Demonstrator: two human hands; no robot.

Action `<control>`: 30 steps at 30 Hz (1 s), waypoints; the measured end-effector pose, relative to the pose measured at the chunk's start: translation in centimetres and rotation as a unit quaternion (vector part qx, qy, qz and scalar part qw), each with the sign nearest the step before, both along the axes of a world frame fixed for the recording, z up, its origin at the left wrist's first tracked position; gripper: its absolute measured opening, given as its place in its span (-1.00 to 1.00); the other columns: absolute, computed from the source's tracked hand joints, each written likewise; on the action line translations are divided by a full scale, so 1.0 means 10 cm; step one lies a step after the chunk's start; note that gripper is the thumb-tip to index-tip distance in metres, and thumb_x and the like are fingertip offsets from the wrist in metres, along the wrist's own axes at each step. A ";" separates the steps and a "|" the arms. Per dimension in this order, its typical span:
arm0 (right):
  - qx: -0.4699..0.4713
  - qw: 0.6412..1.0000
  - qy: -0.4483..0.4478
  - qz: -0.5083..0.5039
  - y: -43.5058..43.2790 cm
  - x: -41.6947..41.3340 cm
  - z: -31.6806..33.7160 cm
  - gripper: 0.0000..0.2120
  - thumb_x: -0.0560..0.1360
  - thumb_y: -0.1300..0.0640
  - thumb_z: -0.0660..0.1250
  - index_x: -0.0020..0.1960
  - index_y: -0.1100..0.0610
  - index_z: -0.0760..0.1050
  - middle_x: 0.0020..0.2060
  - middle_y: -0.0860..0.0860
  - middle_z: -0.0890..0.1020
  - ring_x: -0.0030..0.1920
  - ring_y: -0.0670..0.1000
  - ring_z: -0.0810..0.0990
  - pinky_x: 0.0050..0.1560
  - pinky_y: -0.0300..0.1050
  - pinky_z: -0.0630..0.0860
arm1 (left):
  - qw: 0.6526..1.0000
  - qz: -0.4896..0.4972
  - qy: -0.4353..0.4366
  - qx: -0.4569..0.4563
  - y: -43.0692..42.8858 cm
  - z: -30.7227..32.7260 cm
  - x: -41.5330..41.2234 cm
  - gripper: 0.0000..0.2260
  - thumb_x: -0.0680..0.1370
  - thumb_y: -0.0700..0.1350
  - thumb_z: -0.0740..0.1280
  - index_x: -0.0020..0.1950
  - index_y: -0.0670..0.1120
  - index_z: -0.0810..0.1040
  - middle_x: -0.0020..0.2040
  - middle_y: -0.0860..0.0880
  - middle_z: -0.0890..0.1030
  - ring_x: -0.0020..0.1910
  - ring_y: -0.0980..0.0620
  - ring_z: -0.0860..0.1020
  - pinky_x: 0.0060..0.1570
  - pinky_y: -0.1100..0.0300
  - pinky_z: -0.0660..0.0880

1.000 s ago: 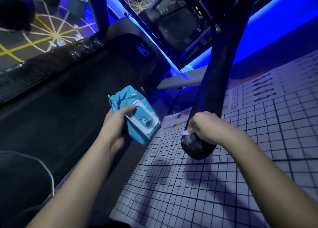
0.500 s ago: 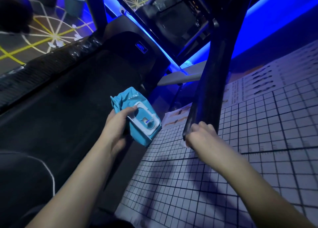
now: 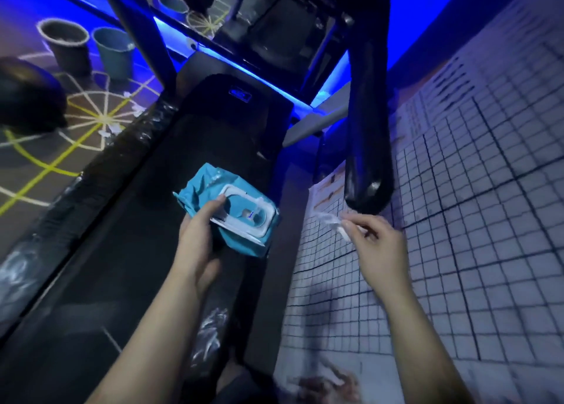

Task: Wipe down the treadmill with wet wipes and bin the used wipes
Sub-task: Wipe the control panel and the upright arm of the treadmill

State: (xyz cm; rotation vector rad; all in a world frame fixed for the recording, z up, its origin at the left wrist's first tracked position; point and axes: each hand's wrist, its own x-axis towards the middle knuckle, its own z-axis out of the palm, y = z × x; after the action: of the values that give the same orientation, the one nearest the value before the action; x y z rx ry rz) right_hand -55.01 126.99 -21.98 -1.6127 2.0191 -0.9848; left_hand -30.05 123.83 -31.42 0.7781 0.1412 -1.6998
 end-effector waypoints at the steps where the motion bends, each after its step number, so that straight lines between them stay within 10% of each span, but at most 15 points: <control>1: 0.005 0.997 -0.068 -0.046 0.13 0.08 -0.04 -0.91 0.53 0.18 0.46 0.02 0.05 0.69 -0.05 -0.06 0.71 0.01 -0.12 0.68 -0.02 -0.34 0.55 | 1.000 -0.008 -0.006 -0.003 0.09 0.02 0.08 -0.40 0.42 -0.12 0.58 0.46 -0.12 0.57 0.33 -0.22 0.66 0.29 -0.29 0.65 0.33 -0.34 0.51; 9: 0.067 0.809 -0.537 -0.231 0.78 0.60 -0.22 -0.74 0.50 0.26 0.44 0.18 0.30 0.61 0.09 0.15 0.70 0.05 0.00 0.68 -0.01 -0.22 0.62 | 0.995 -0.086 -0.038 0.009 0.78 0.05 0.40 -0.47 0.49 -0.13 0.53 0.47 -0.15 0.56 0.33 -0.24 0.66 0.29 -0.29 0.65 0.35 -0.33 0.51; 18: 0.047 0.779 -0.574 -0.249 0.80 0.77 -0.33 -0.71 0.51 0.31 0.43 0.21 0.34 0.56 0.17 0.19 0.66 0.20 0.06 0.64 0.14 -0.15 0.59 | 0.994 -0.090 -0.054 0.028 1.12 0.03 0.44 -0.46 0.49 -0.16 0.54 0.46 -0.19 0.55 0.30 -0.25 0.67 0.24 -0.30 0.67 0.35 -0.35 0.51; 23: 0.048 0.799 -0.552 -0.232 0.81 0.84 -0.25 -0.90 0.54 0.38 0.38 -0.05 0.22 0.61 -0.25 -0.04 0.74 -0.01 -0.07 0.69 0.03 -0.24 0.63 | 0.997 -0.054 -0.060 0.020 1.14 0.07 0.34 -0.62 0.57 -0.23 0.46 0.39 -0.20 0.57 0.16 -0.18 0.71 0.20 -0.27 0.69 0.30 -0.34 0.54; 30: 0.034 0.791 -0.563 -0.236 0.76 0.67 -0.29 -0.94 0.54 0.36 0.39 -0.03 0.25 0.62 -0.21 -0.01 0.75 -0.03 -0.07 0.71 0.05 -0.24 0.64 | 0.995 -0.066 -0.069 0.032 1.12 0.03 0.25 -0.51 0.54 -0.20 0.49 0.47 -0.20 0.54 0.28 -0.24 0.67 0.25 -0.31 0.66 0.31 -0.37 0.52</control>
State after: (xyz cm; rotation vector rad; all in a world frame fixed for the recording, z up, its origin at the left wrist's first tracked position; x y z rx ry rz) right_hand -48.33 134.62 -24.86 -0.1953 1.4817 -1.5038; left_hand -27.54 135.01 -31.10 0.9667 0.0496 -1.7654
